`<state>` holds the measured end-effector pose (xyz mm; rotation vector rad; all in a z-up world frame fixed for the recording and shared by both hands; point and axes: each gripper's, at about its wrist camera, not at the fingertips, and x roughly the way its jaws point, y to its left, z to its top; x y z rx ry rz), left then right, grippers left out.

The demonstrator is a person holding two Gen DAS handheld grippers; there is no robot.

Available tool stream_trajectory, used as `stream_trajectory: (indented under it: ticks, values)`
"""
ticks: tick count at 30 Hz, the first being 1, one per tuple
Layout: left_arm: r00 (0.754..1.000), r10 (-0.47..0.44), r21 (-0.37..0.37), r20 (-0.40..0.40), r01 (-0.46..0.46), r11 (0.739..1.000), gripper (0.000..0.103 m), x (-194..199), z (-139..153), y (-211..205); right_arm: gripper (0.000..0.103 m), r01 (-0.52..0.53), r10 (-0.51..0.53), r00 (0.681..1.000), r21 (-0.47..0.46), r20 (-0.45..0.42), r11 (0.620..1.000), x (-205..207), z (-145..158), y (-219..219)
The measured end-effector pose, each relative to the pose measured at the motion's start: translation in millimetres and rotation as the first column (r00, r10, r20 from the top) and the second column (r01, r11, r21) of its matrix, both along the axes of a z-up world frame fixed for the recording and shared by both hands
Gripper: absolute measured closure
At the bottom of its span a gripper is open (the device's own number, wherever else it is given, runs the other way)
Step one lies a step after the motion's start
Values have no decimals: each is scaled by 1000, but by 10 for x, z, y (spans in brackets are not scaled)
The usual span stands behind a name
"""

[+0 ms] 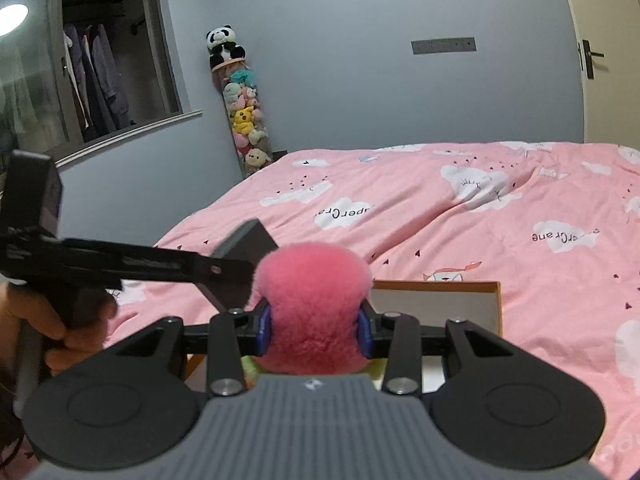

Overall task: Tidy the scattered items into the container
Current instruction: 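Lift the grey case over the orange box with left tool while right tool carries the pompom, then release the grey case into the box with left tool while right tool lowers the pompom inside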

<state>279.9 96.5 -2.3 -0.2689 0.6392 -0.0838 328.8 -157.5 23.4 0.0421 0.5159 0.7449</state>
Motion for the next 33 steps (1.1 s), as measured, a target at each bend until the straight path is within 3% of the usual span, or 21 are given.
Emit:
stream_trajectory:
  ticks: [8, 14, 19, 23, 33]
  values:
    - [994, -19, 28, -106, 22, 999, 65, 398, -487, 15, 60, 38, -40, 992, -22, -117, 999, 340, -407, 166]
    - [989, -46, 43, -144, 53, 998, 65, 547, -707, 33, 60, 53, -60, 987, -55, -151, 997, 501, -584, 236]
    - [985, -50, 146, -166, 74, 987, 65, 580, -858, -81, 60, 47, -57, 986, -68, -159, 997, 562, -647, 290]
    - [980, 9, 227, -198, 37, 973, 65, 591, -925, -155, 60, 43, -57, 984, -83, -166, 996, 582, -698, 323]
    - [975, 73, 258, -209, -17, 966, 62, 614, -913, -179, 60, 56, -71, 984, -96, -165, 994, 561, -711, 259]
